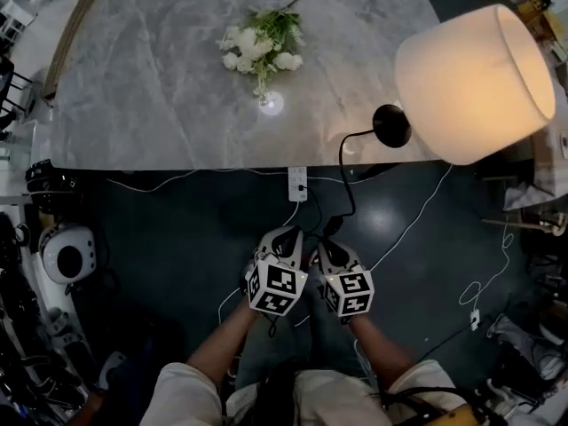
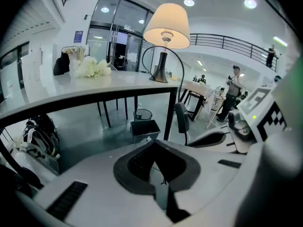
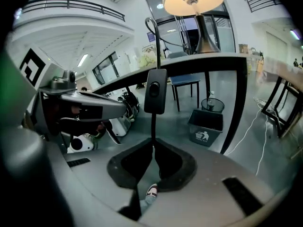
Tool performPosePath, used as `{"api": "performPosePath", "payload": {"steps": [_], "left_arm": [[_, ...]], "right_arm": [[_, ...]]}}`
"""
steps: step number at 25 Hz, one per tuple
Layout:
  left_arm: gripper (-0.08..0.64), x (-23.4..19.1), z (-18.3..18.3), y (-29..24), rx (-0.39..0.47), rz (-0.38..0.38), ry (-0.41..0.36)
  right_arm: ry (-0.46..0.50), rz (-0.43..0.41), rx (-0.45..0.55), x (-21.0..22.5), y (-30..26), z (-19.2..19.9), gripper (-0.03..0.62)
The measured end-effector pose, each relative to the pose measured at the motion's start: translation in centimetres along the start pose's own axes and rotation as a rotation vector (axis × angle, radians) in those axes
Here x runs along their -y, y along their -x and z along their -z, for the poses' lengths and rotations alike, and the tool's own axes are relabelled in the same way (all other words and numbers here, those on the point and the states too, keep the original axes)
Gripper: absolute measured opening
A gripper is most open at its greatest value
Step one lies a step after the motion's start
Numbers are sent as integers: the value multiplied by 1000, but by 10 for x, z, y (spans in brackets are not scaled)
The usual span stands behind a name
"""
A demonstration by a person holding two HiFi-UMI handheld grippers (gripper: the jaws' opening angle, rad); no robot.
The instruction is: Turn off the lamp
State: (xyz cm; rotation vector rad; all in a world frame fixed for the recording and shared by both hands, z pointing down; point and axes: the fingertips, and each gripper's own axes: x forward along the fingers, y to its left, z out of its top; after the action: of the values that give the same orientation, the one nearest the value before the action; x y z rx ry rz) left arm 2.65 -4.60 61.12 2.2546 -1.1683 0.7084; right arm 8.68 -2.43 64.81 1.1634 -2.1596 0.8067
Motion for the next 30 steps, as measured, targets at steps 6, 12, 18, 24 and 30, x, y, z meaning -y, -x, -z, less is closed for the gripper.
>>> {"api": "performPosePath", "payload": {"steps": [6, 12, 18, 24, 30], "left_arm": [[-3, 27, -50, 41, 22, 48, -19], [-3, 44, -107, 66, 66, 59, -22], [-3, 53, -133, 65, 65, 121, 79], [39, 63, -143, 62, 96, 140, 100], [114, 72, -149, 57, 107, 174, 134]], "right_arm": [[-5, 11, 66, -11, 44, -50, 14], [112, -6, 70, -7, 74, -83, 15], [139, -23, 75, 0, 90, -91, 14], [154, -30, 77, 1, 98, -88, 14], [148, -34, 97, 6, 103, -92, 14]]}}
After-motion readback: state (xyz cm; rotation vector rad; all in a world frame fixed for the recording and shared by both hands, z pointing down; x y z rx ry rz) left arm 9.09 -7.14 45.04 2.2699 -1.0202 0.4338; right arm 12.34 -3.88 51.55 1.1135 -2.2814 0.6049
